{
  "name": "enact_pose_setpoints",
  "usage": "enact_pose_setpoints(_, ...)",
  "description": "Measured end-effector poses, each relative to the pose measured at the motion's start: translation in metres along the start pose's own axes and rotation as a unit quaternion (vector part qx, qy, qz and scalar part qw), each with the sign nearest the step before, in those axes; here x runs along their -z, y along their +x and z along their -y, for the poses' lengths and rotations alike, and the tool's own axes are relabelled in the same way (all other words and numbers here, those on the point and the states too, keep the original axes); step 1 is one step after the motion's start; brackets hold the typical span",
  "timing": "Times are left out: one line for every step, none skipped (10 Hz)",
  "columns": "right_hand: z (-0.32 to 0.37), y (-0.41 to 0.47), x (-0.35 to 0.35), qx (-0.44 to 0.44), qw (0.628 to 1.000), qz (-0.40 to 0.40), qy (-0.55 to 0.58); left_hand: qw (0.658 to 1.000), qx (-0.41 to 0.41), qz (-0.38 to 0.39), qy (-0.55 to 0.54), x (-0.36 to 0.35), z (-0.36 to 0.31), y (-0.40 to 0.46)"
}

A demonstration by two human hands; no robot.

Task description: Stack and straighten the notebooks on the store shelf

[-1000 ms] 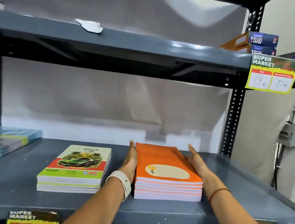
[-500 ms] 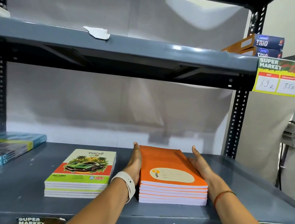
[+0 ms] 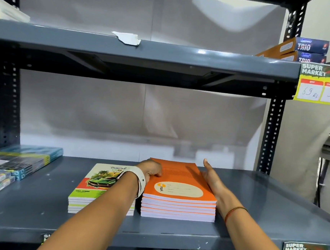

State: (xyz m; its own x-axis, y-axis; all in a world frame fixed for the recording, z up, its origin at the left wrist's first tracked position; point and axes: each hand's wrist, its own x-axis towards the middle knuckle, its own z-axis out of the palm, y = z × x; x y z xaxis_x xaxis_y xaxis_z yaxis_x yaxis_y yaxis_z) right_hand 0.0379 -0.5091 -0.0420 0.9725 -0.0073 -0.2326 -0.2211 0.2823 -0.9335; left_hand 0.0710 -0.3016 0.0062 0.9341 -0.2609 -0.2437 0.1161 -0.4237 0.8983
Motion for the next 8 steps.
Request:
enact_pose_setpoints(0.001,-0.005,-0.006,0.001,1.0,-0.014,0.004,0.998,-0.051,-0.005,0.033,0.003,0.004,0.0)
enact_pose_setpoints(0.002,-0.006,-0.008,0.002,1.0,-0.025,-0.003,0.998,-0.056,-0.009,0.04,0.003,0.004,0.0)
enact_pose_setpoints(0.002,-0.007,-0.009,0.012,0.999,-0.033,-0.007,0.998,-0.02,-0.015,0.053,-0.001,0.002,-0.002)
enact_pose_setpoints(0.002,-0.008,-0.008,0.013,0.999,-0.029,-0.011,0.998,-0.006,-0.036,0.049,-0.004,0.0,-0.005)
enact_pose_setpoints(-0.001,-0.004,0.001,0.018,0.999,-0.028,-0.019,0.997,-0.007,-0.05,0.053,-0.007,0.002,-0.011)
enact_pose_setpoints(0.0,-0.006,0.003,0.022,0.999,-0.034,-0.033,0.997,-0.014,-0.037,0.073,-0.007,0.006,-0.017)
enact_pose_setpoints(0.004,-0.019,-0.003,-0.009,0.992,-0.062,-0.109,0.994,-0.035,0.0,0.103,-0.002,0.01,-0.042)
enact_pose_setpoints(0.009,-0.036,-0.014,0.016,0.977,-0.094,-0.189,0.993,-0.087,-0.002,0.076,0.0,0.013,-0.066)
